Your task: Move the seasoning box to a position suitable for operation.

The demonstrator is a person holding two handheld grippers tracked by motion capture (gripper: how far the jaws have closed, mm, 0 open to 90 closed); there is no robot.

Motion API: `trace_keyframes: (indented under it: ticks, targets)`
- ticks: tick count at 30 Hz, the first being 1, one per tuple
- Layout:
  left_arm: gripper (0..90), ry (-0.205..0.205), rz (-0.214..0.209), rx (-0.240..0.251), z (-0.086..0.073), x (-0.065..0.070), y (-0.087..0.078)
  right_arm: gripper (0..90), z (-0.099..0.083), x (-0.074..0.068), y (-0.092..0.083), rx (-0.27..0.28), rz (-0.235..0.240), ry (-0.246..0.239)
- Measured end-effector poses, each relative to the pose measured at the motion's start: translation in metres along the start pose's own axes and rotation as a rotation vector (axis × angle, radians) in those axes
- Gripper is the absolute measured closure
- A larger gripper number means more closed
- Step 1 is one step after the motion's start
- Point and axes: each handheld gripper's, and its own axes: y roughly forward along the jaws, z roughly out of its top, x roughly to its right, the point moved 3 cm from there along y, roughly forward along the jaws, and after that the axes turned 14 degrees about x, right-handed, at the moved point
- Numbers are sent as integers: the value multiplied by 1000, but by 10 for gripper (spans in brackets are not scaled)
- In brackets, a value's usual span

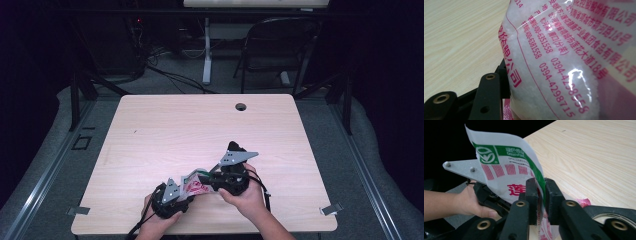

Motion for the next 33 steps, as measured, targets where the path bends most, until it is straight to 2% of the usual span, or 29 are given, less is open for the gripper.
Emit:
trace_keyframes:
  ticks: [4,10,20,24,33]
  targets:
    - [530,-7,10,11,1,-1,0,744,1,1,-1,14,2,3]
    - [535,3,19,20,2,-3,-1,658,1,2,-2,17,9,6]
    - [540,-9,37,41,4,-7,-4,635,1,5,-5,29,-1,15]
    - [541,3,57,50,6,-10,-7,627,3,6,-9,50,1,31]
    - [542,18,83,67,12,-17,-11,621,3,9,-19,53,-9,22]
